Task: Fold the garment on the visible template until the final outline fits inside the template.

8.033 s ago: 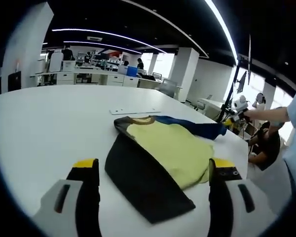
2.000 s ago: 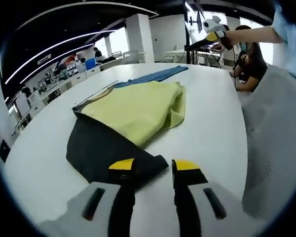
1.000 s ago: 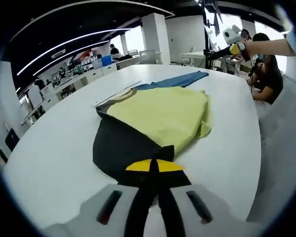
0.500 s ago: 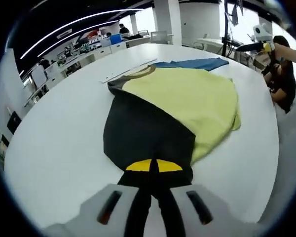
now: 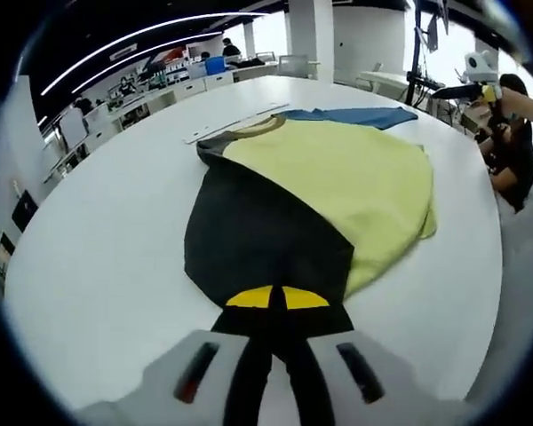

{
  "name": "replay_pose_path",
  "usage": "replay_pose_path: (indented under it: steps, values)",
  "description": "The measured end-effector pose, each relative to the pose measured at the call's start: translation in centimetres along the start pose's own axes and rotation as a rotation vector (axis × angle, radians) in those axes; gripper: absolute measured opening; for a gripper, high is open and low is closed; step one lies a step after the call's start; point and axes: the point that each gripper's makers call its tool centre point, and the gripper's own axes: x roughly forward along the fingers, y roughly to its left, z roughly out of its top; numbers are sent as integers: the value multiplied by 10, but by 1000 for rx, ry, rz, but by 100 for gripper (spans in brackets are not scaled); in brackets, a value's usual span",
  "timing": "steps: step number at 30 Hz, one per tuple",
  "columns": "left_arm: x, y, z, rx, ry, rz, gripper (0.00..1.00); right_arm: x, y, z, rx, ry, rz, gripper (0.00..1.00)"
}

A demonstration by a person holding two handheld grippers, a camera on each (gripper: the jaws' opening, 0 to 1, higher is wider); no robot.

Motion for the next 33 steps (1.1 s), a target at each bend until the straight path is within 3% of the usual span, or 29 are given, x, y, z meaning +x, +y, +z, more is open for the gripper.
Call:
replay_pose_path:
  steps: [3,9,15,22,33]
  values:
    - [-5,-2,4,-53,-23,-15,9,1,1,-2,5,2,3,100]
    - [-17,-9,19,-81,-99,-24,29,1,2,-7,10,10,5,100]
    - [-17,-25,21,-46,-105,-41,39,2,4,-9,12,11,8,100]
    - [-10,-35,22,-26,-90,-71,63,0,3,-9,12,8,7,100]
    - [-7,-32,15,50,-53,-35,33,-3,0,-13,25,12,0,100]
